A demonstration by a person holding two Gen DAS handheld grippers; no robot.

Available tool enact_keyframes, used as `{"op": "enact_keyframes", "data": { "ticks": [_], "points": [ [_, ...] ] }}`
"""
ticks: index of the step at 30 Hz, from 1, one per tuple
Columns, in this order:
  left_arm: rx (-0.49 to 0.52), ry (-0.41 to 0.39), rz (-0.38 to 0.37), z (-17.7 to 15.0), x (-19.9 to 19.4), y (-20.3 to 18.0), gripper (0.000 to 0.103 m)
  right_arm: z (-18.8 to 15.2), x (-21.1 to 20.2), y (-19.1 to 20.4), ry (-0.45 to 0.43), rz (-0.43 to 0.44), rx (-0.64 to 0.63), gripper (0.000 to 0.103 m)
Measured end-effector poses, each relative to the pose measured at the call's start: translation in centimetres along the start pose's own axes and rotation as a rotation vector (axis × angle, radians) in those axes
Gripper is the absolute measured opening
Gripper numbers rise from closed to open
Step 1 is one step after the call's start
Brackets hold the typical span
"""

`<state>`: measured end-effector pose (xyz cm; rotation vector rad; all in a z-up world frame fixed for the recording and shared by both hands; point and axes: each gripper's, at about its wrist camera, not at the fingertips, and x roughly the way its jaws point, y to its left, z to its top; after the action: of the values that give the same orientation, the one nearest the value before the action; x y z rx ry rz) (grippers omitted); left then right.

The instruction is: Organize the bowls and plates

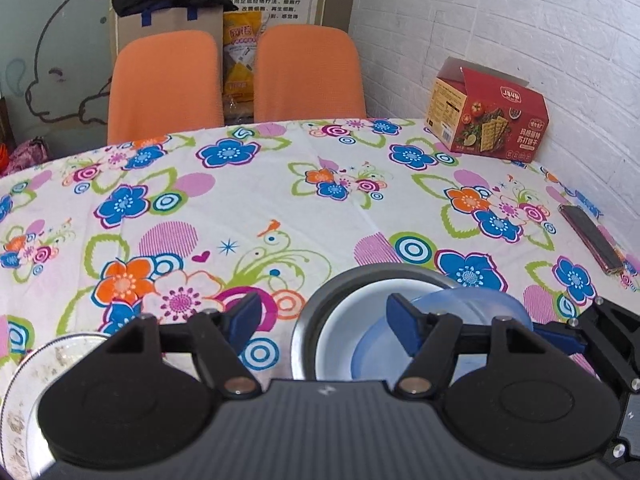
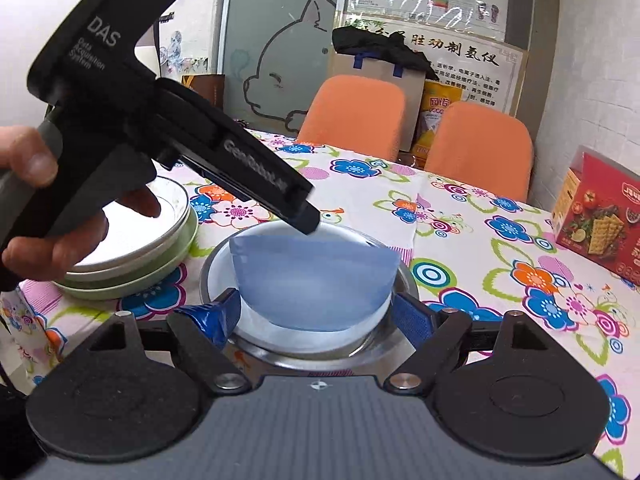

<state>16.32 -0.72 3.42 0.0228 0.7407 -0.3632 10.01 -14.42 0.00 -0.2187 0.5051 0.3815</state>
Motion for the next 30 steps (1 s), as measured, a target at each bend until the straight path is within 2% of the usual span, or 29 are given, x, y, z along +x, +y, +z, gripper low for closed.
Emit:
{"op": "enact_keyframes", "data": {
  "ticks": [7,13,30],
  "points": [
    [-0.051,-0.012,-0.007,-0.1,-1.0,1.2,0.069,-1.5,-1.6,0.2,0.012,0.022,0.056,0.071],
    [-0.050,-0.023,-0.008,-0.3,-2.0,1.1,0.070,-1.7,-2.0,0.0,-0.003,0.005,0.067,0.071],
    [-0.130,0.023,0.028,-2.1,-2.0,1.3,0.070,-2.0,-2.1,-2.9,-0.048,-0.041,0.317,0.072]
  ]
}}
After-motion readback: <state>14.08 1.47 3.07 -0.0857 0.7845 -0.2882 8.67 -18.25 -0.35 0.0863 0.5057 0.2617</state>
